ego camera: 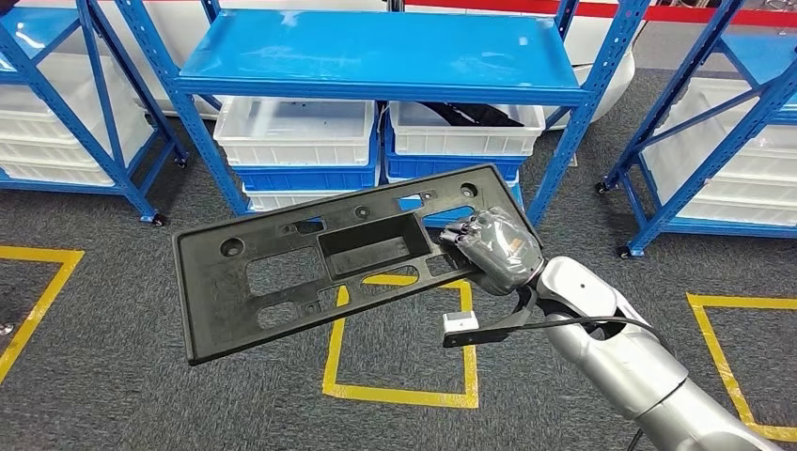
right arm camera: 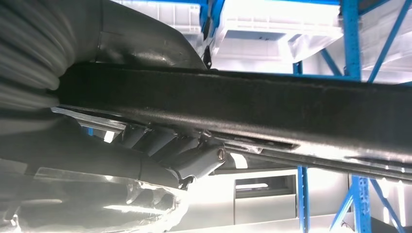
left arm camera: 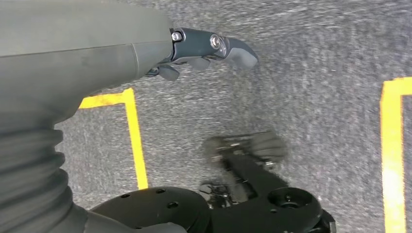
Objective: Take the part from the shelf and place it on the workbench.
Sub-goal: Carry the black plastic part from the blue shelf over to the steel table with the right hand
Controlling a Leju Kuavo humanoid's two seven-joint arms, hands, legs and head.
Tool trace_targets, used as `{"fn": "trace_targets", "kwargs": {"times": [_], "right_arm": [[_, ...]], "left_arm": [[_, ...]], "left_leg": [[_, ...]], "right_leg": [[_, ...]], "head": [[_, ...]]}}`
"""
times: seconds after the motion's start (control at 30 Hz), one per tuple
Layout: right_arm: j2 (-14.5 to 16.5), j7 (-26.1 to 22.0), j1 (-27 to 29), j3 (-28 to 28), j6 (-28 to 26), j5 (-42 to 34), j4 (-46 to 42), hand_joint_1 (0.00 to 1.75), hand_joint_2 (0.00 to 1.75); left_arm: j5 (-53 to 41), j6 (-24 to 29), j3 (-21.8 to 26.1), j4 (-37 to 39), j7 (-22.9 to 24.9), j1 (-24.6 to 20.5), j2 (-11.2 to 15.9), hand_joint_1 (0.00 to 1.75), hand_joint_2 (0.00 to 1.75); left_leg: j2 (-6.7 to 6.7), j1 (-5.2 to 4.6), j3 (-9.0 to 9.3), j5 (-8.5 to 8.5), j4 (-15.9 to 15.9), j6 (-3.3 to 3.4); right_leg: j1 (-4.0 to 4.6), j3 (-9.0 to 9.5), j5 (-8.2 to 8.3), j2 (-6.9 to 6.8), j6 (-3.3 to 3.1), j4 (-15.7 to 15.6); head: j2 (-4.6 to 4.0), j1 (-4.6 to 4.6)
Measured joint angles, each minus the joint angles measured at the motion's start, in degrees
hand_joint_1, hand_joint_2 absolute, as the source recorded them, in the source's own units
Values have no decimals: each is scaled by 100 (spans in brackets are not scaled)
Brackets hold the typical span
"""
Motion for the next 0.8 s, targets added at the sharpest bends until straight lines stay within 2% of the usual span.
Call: {"fn": "trace_targets", "kwargs": {"times": [0.03, 0.07, 0.1, 0.13, 0.17, 0.2, 0.23, 0.3, 0.33, 0.43, 0.47, 0.53, 0.63, 0.67, 0.7, 0.8], "right_arm": [[7, -2, 4, 0, 0, 9, 1, 166, 175], [13, -4, 7, -1, 0, 20, 2, 166, 175], [15, -6, 6, -4, 0, 30, 1, 166, 175], [15, -8, 3, -14, 0, 36, -2, 166, 175], [14, -10, -1, -25, 0, 41, -4, 166, 175], [15, -11, -7, -37, 1, 44, -8, 166, 175], [16, -11, -12, -46, 3, 43, -11, 166, 175], [14, -12, -8, -56, 19, 41, -17, 166, 175], [8, -13, -3, -58, 35, 39, -20, 166, 175], [-9, -15, 15, -71, 74, 40, -21, 166, 175], [-10, -15, 22, -77, 77, 39, -22, 166, 175], [-10, -15, 28, -86, 81, 39, -22, 166, 175], [-10, -15, 29, -91, 81, 41, -22, 166, 175], [-10, -15, 29, -92, 81, 40, -22, 166, 175], [-9, -15, 29, -93, 81, 39, -22, 166, 175], [-9, -16, 28, -94, 90, 42, -22, 166, 175]], "left_arm": [[-2, 1, 2, 0, -1, -4, 1, 0, 175], [-5, 3, 4, 0, -4, -9, 2, 0, 175], [-16, 7, 4, -2, -16, -17, 3, 0, 175], [-31, 15, 4, -5, -37, -27, 4, 0, 175], [-47, 27, 4, -9, -61, -36, 5, 0, 175], [-62, 39, 3, -12, -85, -46, 5, 0, 175], [-68, 47, 3, -13, -99, -49, 5, 0, 175], [-71, 52, 2, -13, -109, -51, 2, 0, 175], [-72, 52, 3, -13, -111, -52, 1, 0, 175], [-73, 52, 4, -13, -118, -48, -5, 0, 175], [-73, 52, 4, -13, -120, -45, -6, 0, 175], [-73, 51, 4, -13, -122, -42, -10, 0, 175], [-79, 50, 4, -13, -121, -38, -20, 0, 175], [-80, 51, 4, -13, -121, -38, -21, 0, 175], [-80, 51, 4, -13, -121, -38, -22, 0, 175], [-86, 52, 4, -13, -121, -38, -22, 0, 175]], "left_leg": [[1, 12, 134, 89, 72, -14], [2, 26, 358, 207, -19, -20], [-2, 39, 664, 219, -352, -17], [-11, 37, 980, 147, -756, 1], [-22, 22, 1201, 46, -1070, 38], [-30, -3, 1335, -62, -1301, 88], [-31, -37, 1367, -78, -1381, 150], [-9, -67, 1327, 31, -1433, 283], [-5, -83, 1299, 73, -1459, 306], [-18, -144, 1174, 180, -1491, 298], [-21, -154, 1137, 225, -1496, 315], [-24, -163, 1075, 297, -1497, 352], [-37, -183, 1030, 346, -1491, 389], [-41, -189, 1018, 357, -1490, 396], [-44, -192, 1006, 368, -1489, 401], [-45, -194, 984, 386, -1489, 398]], "right_leg": [[-4, -110, 61, 2, 22, 28], [-11, -219, 117, 5, 47, 62], [-16, -303, 157, 9, 77, 98], [-12, -375, 192, 12, 113, 130], [-2, -416, 225, 11, 152, 145], [8, -439, 264, 9, 197, 150], [18, -447, 306, 7, 243, 136], [28, -494, 351, 8, 315, 146], [39, -534, 270, 12, 286, 149], [68, -615, -36, 29, 94, 142], [70, -632, -30, 33, 83, 130], [64, -666, 108, 34, 136, 76], [33, -666, 561, 34, 318, -60], [23, -668, 665, 33, 352, -90], [17, -674, 718, 33, 361, -104], [15, -692, 731, 33, 340, -107]], "head": [[0, -1], [0, -3], [0, -4], [0, -3], [0, 5], [0, 15], [0, 27], [0, 41], [0, 52], [0, 63], [0, 62], [0, 64], [0, 64], [0, 63], [0, 62], [0, 62]]}}
